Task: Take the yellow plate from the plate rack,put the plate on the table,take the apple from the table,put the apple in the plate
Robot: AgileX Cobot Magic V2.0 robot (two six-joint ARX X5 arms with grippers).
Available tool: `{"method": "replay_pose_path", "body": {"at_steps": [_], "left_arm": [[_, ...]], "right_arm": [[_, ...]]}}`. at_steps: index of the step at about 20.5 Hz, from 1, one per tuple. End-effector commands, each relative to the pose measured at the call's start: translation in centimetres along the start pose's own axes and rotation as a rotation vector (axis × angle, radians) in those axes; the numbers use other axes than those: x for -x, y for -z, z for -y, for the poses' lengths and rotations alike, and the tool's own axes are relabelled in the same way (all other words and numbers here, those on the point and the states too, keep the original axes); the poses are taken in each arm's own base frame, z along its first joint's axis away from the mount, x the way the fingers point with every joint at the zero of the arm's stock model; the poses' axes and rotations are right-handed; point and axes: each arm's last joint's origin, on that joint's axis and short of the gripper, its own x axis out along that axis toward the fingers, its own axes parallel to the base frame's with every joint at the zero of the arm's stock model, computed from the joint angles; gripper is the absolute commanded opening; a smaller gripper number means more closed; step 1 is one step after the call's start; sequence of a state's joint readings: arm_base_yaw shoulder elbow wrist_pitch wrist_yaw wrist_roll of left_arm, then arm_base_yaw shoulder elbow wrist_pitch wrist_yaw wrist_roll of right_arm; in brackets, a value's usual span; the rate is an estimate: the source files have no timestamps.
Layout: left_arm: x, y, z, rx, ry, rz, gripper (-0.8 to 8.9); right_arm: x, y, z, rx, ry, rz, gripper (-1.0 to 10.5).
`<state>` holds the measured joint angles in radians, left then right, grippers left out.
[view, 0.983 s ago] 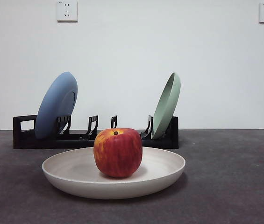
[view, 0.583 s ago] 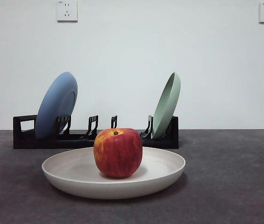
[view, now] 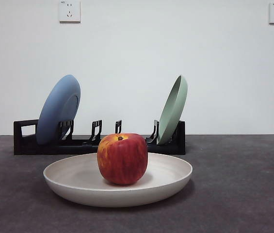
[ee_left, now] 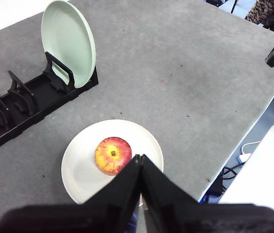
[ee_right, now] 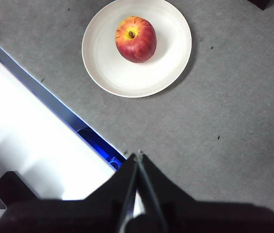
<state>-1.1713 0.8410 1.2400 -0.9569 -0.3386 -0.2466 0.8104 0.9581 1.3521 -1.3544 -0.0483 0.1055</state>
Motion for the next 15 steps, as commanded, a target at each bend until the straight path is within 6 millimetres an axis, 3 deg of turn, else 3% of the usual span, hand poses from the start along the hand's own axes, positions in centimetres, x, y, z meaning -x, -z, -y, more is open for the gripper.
{"method": "replay_pose_path", "body": {"at_steps": [1,10,15], "left_arm": [[0.0,-0.3,-0.2,-0.010,-0.067,0.037,-0.04],[0.7,-2.0,-1.7,-0.093,-0.343,0.222,-0.04],[1.8,-2.8,-4.0,-0.182,-0.249,0.320,-0.04]], "right_arm": [[-0.1,0.2,0.0,-0.003,0.006,-0.024,0.0],[-0.1,0.2,0.0,-0.003,0.006,-0.024,0.0],[-0.1,0.2,0.0,-0.003,0.006,-0.024,0.0]]}}
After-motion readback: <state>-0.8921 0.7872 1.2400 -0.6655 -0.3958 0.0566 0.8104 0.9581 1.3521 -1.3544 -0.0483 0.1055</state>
